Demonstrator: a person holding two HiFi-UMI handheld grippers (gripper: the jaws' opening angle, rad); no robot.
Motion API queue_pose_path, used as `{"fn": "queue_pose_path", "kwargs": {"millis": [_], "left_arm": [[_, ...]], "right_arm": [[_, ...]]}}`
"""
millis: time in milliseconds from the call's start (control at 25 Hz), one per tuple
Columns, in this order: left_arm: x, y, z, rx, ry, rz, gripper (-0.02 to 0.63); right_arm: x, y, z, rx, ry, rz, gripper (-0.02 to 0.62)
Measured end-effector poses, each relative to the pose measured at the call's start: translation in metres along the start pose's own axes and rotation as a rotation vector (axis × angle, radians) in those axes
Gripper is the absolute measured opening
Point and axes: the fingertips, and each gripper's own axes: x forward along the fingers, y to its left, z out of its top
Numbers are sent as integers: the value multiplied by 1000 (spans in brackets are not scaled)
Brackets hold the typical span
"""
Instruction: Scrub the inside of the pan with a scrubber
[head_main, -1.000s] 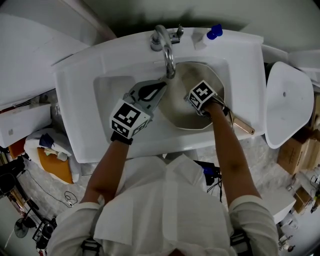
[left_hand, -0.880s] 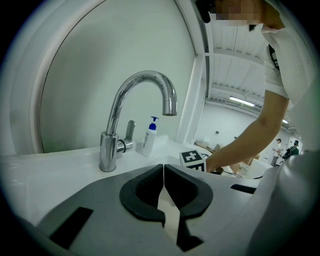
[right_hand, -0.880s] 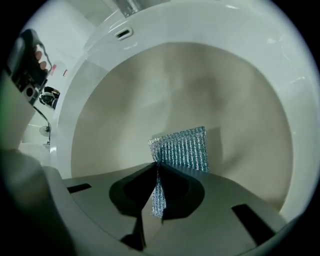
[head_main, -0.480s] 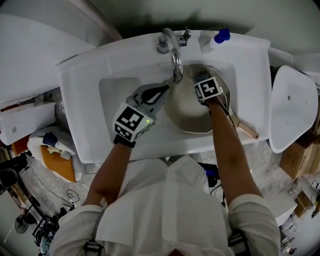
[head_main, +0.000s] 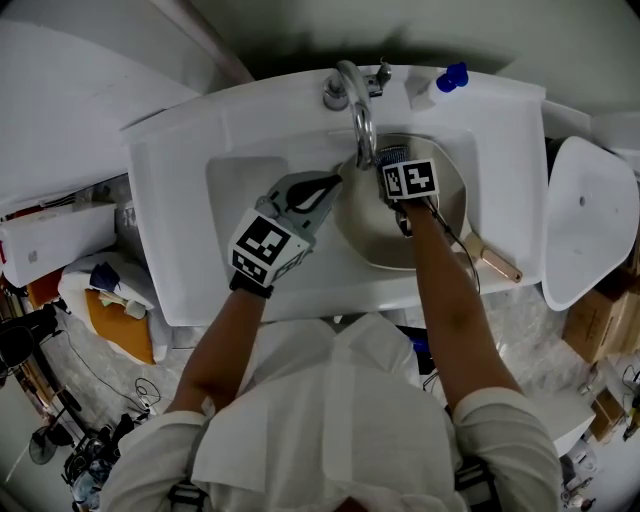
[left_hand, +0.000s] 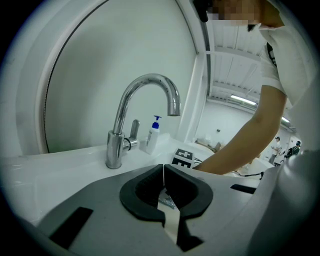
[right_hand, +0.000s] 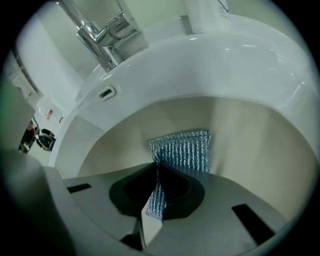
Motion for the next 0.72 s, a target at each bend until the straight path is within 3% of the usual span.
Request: {"fn": "queue_pose_path", "kwargs": {"millis": [160,600,720], "left_arm": [[-1,-4,-1,3,3,-7,20],[-3,-11,-3,11,1,-18,20],[-5,-12,-2,13,-4,-19,20]], "right_arm": [[4,18,0,103,-25,85,21],[4,78,-11,202,-35,269,21],[-1,90,-17,276,-31,343,20]]}}
